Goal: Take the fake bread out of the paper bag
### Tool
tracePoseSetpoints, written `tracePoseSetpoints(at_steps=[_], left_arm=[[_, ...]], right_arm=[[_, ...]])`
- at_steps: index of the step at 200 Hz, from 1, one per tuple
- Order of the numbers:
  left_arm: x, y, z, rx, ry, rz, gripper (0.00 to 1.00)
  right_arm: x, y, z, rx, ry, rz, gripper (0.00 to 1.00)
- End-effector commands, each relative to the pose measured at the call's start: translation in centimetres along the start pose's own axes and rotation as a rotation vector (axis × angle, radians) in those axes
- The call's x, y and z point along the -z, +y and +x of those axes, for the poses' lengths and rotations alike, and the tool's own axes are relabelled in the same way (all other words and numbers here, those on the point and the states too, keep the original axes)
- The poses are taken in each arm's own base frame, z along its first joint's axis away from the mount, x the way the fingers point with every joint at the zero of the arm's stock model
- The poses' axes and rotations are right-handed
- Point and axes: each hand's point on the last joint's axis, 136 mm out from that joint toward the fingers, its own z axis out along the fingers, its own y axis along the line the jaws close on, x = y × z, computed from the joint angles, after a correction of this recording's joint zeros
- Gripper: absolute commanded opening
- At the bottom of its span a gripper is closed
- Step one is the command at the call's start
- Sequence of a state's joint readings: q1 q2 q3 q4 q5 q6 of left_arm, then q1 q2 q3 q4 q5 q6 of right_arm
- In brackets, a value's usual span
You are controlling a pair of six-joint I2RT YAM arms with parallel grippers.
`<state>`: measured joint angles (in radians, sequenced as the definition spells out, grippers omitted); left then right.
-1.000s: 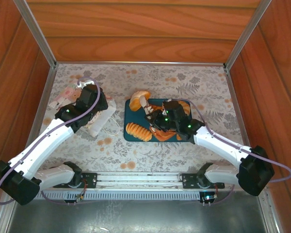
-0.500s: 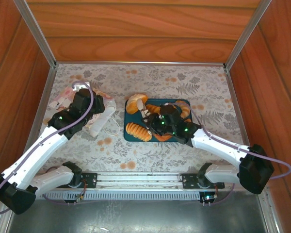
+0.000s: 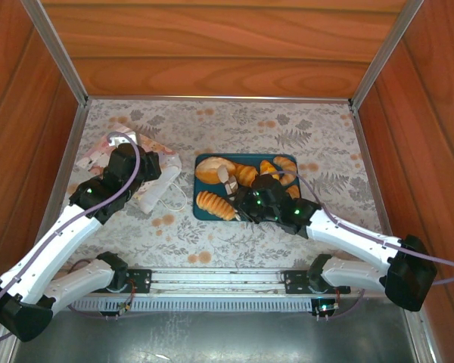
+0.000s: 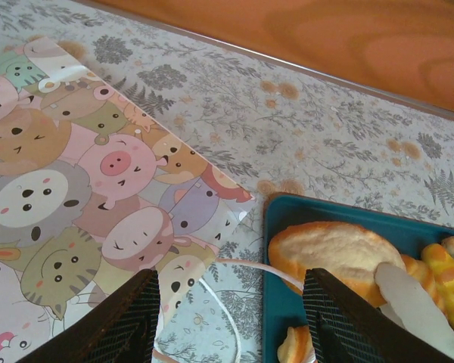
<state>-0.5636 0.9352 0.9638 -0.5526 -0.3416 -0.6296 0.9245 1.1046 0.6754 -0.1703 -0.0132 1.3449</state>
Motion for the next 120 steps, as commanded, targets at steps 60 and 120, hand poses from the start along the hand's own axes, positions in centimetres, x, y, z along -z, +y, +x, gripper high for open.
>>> tracePoseSetpoints(at_steps=[60, 120], left_arm=[[0.0, 0.4, 0.3, 0.025, -0.004, -0.002, 0.55], [0.2, 0.4, 0.1, 0.024, -0.013, 0.002, 0.55]], right_arm=[[4.8, -1.2, 2.4, 0.069, 0.075, 0.029, 0.46], [7.0, 1.6, -0.1, 0.382, 0.035, 0.118, 0.40]])
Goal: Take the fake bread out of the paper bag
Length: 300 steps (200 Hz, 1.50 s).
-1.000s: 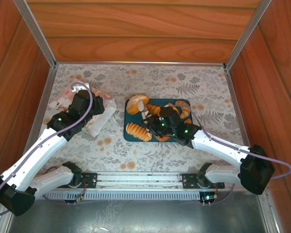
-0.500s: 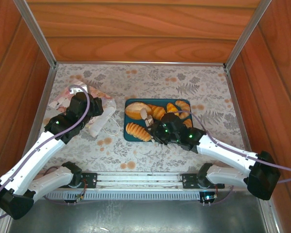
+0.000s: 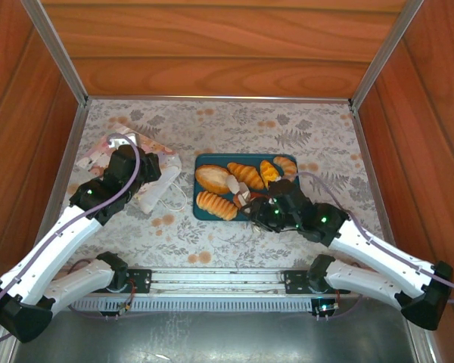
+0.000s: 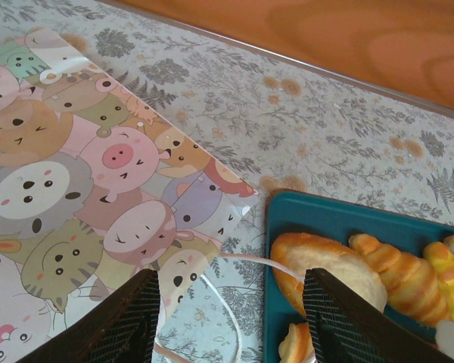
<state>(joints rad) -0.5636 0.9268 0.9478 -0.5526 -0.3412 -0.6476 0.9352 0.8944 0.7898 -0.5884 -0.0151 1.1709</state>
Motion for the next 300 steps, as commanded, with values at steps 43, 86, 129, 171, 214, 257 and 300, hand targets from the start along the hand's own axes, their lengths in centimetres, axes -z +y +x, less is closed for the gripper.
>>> tracePoseSetpoints(at_steps=[43, 86, 129, 171, 214, 257, 300], left_arm=[[1.0, 0.4, -0.6, -0.014, -0.042, 0.011, 0.55], [2.0, 1.1, -0.9, -0.012, -0.071, 0.009, 0.55], [2.4, 1.6, -1.1, -0.005, -0.091, -0.002, 0.56], [2.2, 1.4, -1.3, -0.012, -0.089, -0.010, 0.56], [1.4, 1.0, -0.8, -0.021, -0.054, -0.007, 0.56], [1.0, 1.3, -0.3, -0.064, -0.038, -0.025, 0.56], [2.2, 5.3, 1.2, -0.025, -0.004, -0.158, 0.56]], right_arm=[[-3.1, 3.4, -3.3, 0.435, 0.105, 0.191, 0.39], [-5.7, 1.7, -3.1, 0.618, 0.267, 0.338, 0.41], [-6.1, -0.2, -3.3, 0.703, 0.336, 0.449, 0.42], [-6.9, 1.2, -3.0, 0.672, 0.327, 0.372, 0.39], [-5.5, 3.0, -4.4, 0.639, 0.223, 0.344, 0.39], [-0.1, 3.7, -7.1, 0.673, 0.012, 0.366, 0.41], [5.5, 1.1, -10.8, 0.613, -0.236, 0.458, 0.39]])
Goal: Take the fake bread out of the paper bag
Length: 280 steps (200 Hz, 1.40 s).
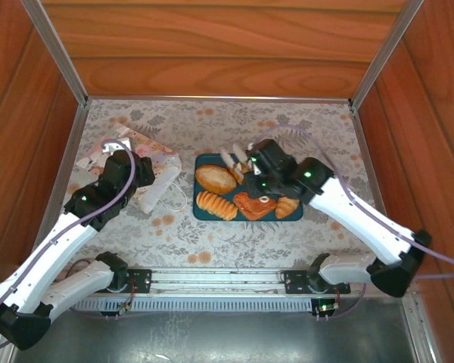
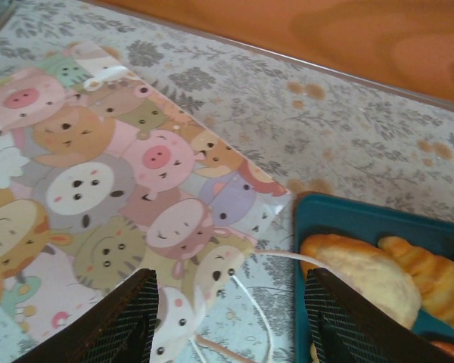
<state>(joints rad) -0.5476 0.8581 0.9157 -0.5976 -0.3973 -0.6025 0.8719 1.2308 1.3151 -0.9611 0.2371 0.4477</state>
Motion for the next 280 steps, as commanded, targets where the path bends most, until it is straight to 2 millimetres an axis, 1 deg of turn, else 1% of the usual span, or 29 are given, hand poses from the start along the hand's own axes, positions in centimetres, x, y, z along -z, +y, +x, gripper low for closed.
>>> tracePoseSetpoints(at_steps=[1, 8, 22, 28, 42, 55, 70, 80, 96, 113, 124, 138, 157, 167, 187, 194, 214, 227, 247, 255, 268, 280], left_arm=[[1.0, 3.1, 1.3, 0.014, 0.033, -0.097, 0.56], [1.3, 3.3, 1.8, 0.012, 0.054, -0.089, 0.57], [1.7, 1.8, 2.9, -0.051, 0.111, 0.011, 0.58], [1.7, 0.9, 3.4, -0.092, 0.144, 0.062, 0.58], [1.9, -1.8, 4.7, -0.252, 0.226, 0.196, 0.59], [2.0, -3.8, 5.2, -0.387, 0.248, 0.247, 0.62], [1.9, -6.2, 6.2, -0.545, 0.286, 0.327, 0.65], [1.6, -7.1, 6.9, -0.602, 0.326, 0.359, 0.65], [0.6, -7.4, 7.2, -0.646, 0.366, 0.337, 0.65], [-0.4, -7.4, 7.0, -0.703, 0.378, 0.295, 0.65], [-1.0, -7.3, 6.8, -0.734, 0.389, 0.266, 0.62], [-1.7, -7.5, 7.0, -0.761, 0.412, 0.255, 0.57], [-2.4, -7.8, 8.3, -0.782, 0.488, 0.266, 0.49], [-2.7, -7.5, 9.0, -0.793, 0.532, 0.248, 0.43], [-3.2, -6.7, 9.1, -0.824, 0.590, 0.171, 0.35], [-3.3, -6.6, 9.2, -0.833, 0.606, 0.160, 0.30], [-3.5, -7.0, 9.1, -0.840, 0.615, 0.160, 0.12], [-3.5, -7.4, 8.5, -0.823, 0.604, 0.157, 0.00], [-3.2, -8.5, 7.0, -0.790, 0.564, 0.169, 0.00], [-3.1, -8.8, 6.2, -0.782, 0.538, 0.163, 0.00], [-2.8, -9.1, 4.1, -0.765, 0.474, 0.138, 0.00], [-2.4, -9.4, 1.6, -0.741, 0.403, 0.115, 0.00]], right_arm=[[1.3, -4.5, -0.6, -0.071, -0.094, 0.158, 0.39], [1.8, -5.2, -0.5, -0.093, -0.107, 0.164, 0.39], [2.5, -6.5, -0.5, -0.127, -0.136, 0.174, 0.39], [2.7, -6.9, -0.4, -0.140, -0.144, 0.176, 0.39], [2.8, -7.7, -0.1, -0.167, -0.148, 0.172, 0.39], [2.8, -8.2, 0.1, -0.184, -0.146, 0.176, 0.39], [2.8, -8.6, 0.5, -0.197, -0.139, 0.178, 0.39], [2.7, -9.0, 0.9, -0.204, -0.134, 0.186, 0.39], [2.9, -9.7, 1.5, -0.226, -0.130, 0.199, 0.39], [3.3, -10.2, 1.9, -0.244, -0.143, 0.202, 0.39], [3.6, -10.6, 2.1, -0.255, -0.151, 0.209, 0.39], [3.9, -11.3, 2.5, -0.270, -0.154, 0.224, 0.40], [4.2, -11.9, 2.8, -0.290, -0.154, 0.232, 0.39], [4.3, -12.0, 2.9, -0.297, -0.157, 0.227, 0.39], [4.3, -12.1, 3.0, -0.307, -0.156, 0.222, 0.39], [4.4, -12.0, 3.0, -0.309, -0.156, 0.218, 0.40], [4.2, -12.0, 3.0, -0.314, -0.154, 0.212, 0.40], [4.2, -12.0, 3.0, -0.317, -0.152, 0.210, 0.40], [4.1, -12.0, 3.1, -0.323, -0.151, 0.209, 0.39], [4.1, -12.0, 3.2, -0.326, -0.151, 0.207, 0.39], [4.0, -11.9, 3.1, -0.329, -0.155, 0.196, 0.40], [3.9, -11.8, 3.1, -0.331, -0.155, 0.189, 0.40]])
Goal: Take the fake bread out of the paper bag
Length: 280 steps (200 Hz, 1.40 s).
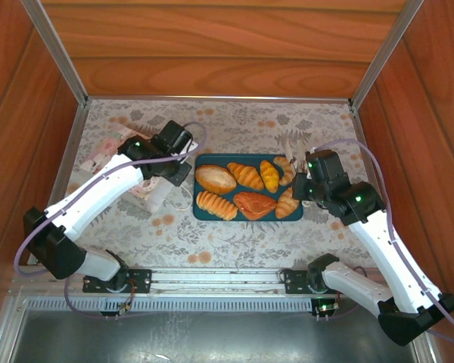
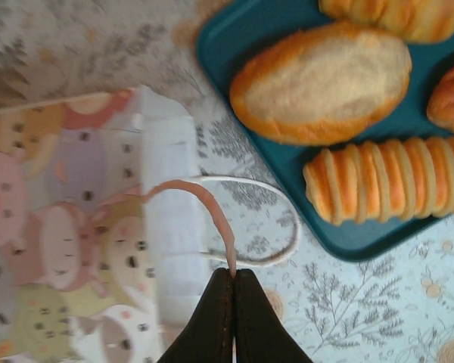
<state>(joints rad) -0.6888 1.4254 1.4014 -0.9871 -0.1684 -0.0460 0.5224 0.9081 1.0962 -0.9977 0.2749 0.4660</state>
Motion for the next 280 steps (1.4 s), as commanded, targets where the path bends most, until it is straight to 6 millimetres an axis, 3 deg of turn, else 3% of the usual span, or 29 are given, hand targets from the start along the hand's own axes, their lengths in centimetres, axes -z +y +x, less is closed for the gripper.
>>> tracePoseSetpoints(at_steps=[1, 26, 62, 110, 132, 187, 251, 280], left_arm=[[3.1, 2.1, -2.3, 0.049, -0.090, -0.084, 0.00], [6.3, 5.2, -4.4, 0.118, -0.185, -0.132, 0.00], [8.9, 9.3, -5.7, 0.140, -0.233, -0.254, 0.00], [12.0, 11.9, -9.4, 0.174, -0.330, -0.319, 0.00], [12.8, 11.9, -12.1, 0.211, -0.391, -0.254, 0.00], [11.7, 13.0, -17.5, 0.249, -0.455, -0.221, 0.00], [8.1, 15.5, -18.2, 0.343, -0.410, -0.207, 0.00], [7.5, 17.3, -18.4, 0.370, -0.403, -0.262, 0.00]], right_arm=[[0.1, 0.2, -0.3, -0.030, -0.020, -0.025, 0.40], [0.0, 0.4, -0.2, -0.035, -0.016, -0.039, 0.40], [0.2, 0.5, -0.3, -0.041, -0.026, -0.045, 0.40], [0.1, 0.8, -0.7, -0.047, -0.035, -0.060, 0.40], [0.0, 1.1, -0.8, -0.050, -0.033, -0.071, 0.40], [0.1, 1.2, -0.9, -0.054, -0.039, -0.079, 0.40], [0.6, 0.8, -1.0, -0.062, -0.051, -0.068, 0.40], [0.5, 0.9, -1.1, -0.064, -0.047, -0.067, 0.40]])
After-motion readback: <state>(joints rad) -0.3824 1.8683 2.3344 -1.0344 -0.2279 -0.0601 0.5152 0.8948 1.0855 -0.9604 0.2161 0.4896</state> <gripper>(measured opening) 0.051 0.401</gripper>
